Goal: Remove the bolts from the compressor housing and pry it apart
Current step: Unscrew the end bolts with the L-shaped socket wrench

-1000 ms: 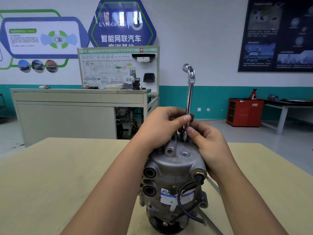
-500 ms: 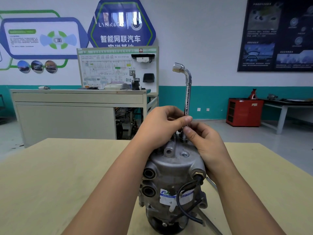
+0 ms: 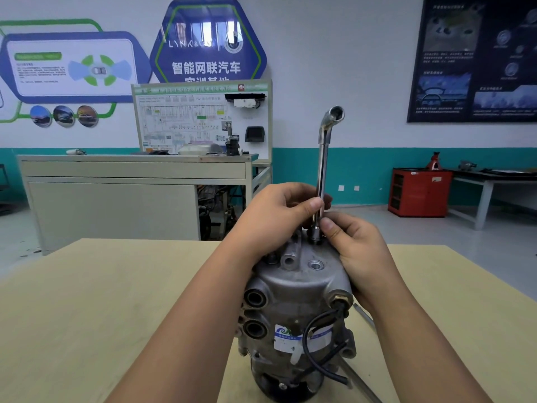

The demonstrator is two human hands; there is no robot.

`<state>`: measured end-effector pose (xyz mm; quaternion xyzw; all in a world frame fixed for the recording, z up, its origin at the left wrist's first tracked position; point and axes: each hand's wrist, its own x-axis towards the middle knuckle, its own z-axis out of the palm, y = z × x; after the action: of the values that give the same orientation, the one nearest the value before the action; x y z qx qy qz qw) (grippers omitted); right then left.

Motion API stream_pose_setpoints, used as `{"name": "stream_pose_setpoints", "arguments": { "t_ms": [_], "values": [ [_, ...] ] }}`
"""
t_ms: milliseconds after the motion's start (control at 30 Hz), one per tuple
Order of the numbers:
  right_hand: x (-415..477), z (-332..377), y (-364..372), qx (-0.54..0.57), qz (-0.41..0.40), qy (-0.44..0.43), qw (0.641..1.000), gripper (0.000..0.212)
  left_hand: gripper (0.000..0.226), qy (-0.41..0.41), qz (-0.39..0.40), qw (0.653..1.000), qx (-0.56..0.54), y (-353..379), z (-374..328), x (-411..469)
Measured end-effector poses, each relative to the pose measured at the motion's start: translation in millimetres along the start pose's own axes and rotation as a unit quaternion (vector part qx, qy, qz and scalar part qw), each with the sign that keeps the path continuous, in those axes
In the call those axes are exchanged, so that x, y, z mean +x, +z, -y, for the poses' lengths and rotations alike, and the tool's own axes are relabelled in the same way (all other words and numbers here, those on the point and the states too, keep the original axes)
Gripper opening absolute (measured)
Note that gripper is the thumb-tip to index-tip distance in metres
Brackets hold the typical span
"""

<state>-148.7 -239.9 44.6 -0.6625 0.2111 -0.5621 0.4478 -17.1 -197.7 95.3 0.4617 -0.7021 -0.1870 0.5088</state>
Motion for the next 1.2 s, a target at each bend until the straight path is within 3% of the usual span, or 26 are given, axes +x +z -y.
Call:
{"name": "stream_pose_setpoints", "arguments": {
  "t_ms": [233, 400, 533, 633, 767, 933, 1033, 1200],
  "values": [
    [-1.2, -1.9, -0.4, 0.016, 0.014, 0.005, 1.000, 0.033, 0.013, 0.002, -0.021, 0.999, 0.034, 0.7, 0.7, 0.5],
    [1.8, -2.7, -1.7, -0.008, 0.019, -0.006, 1.000, 0.009, 0.005, 0.001, -0.029, 0.998, 0.054, 0.1, 2.6, 1.1],
    [2.0, -3.8, -3.9, -0.024, 0.008, -0.016, 1.000, 0.010, 0.010, 0.004, -0.039, 0.998, 0.056, 0.3, 3.3, 0.8],
    [1.7, -4.0, -3.3, -0.022, 0.001, -0.015, 1.000, 0.013, 0.001, 0.003, -0.039, 0.998, 0.041, 0.2, 1.4, -0.4],
    [1.9, -4.0, -1.7, -0.015, -0.002, -0.009, 1.000, 0.020, 0.014, 0.015, -0.027, 0.999, 0.032, 0.0, 0.1, -1.1],
    [2.1, -3.5, -0.2, -0.013, -0.014, -0.003, 1.000, 0.027, 0.014, 0.025, -0.027, 0.998, 0.042, -0.4, 1.6, 0.2],
    [1.1, -2.9, -0.1, -0.004, -0.007, -0.007, 1.000, 0.037, 0.005, 0.021, -0.035, 0.998, 0.041, 0.4, 3.2, 1.1],
    [0.5, -4.5, -0.9, 0.019, 0.011, 0.000, 1.000, 0.037, 0.013, 0.022, -0.045, 0.998, 0.040, 0.6, 5.0, 2.6]
  ]
}}
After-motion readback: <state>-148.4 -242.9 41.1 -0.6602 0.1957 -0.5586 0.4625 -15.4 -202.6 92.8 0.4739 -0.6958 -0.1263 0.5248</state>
